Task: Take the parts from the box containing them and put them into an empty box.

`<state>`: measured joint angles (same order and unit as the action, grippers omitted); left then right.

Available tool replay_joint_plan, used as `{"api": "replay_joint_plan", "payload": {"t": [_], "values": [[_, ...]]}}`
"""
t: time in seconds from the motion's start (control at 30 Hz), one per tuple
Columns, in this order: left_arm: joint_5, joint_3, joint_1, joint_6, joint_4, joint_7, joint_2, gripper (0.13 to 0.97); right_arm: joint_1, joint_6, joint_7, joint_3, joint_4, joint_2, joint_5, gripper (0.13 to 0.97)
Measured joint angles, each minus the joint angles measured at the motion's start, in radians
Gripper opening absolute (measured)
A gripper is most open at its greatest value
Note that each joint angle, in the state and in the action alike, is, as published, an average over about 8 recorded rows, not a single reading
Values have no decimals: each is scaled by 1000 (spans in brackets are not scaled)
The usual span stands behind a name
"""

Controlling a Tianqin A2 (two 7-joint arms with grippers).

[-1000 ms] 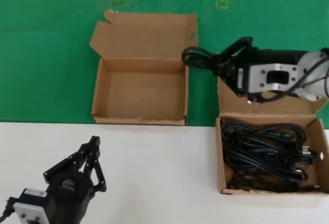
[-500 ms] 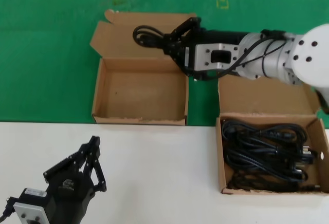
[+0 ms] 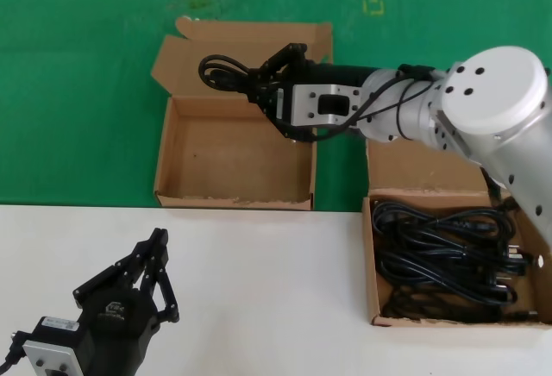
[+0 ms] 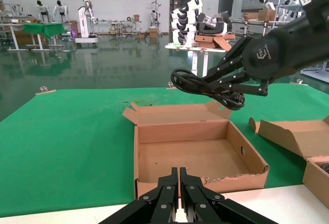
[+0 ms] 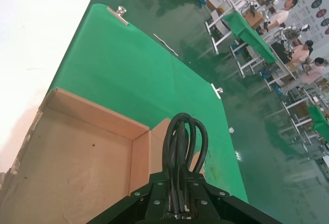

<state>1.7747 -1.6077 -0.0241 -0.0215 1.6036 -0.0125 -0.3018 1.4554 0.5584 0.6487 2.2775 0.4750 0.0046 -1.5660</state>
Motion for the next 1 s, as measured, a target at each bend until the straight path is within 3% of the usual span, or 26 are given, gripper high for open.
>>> {"api": "replay_joint_plan", "payload": {"t": [0.23, 0.47, 0.6, 0.8, 1.0], "values": [[0, 0, 0, 0, 0, 0, 0, 161, 29, -46, 30, 128, -46, -4, -152, 192], [0, 0, 0, 0, 0, 0, 0, 161, 37, -74, 39, 191, -50, -4, -215, 246], [0, 0, 0, 0, 0, 0, 0, 161, 35, -78, 37, 184, -43, -3, -201, 278], [0, 0, 0, 0, 0, 0, 0, 161, 23, -73, 4, 142, -5, 11, -127, 393], [0, 0, 0, 0, 0, 0, 0, 161, -12, -62, -86, 109, 113, 66, -35, 510]]}}
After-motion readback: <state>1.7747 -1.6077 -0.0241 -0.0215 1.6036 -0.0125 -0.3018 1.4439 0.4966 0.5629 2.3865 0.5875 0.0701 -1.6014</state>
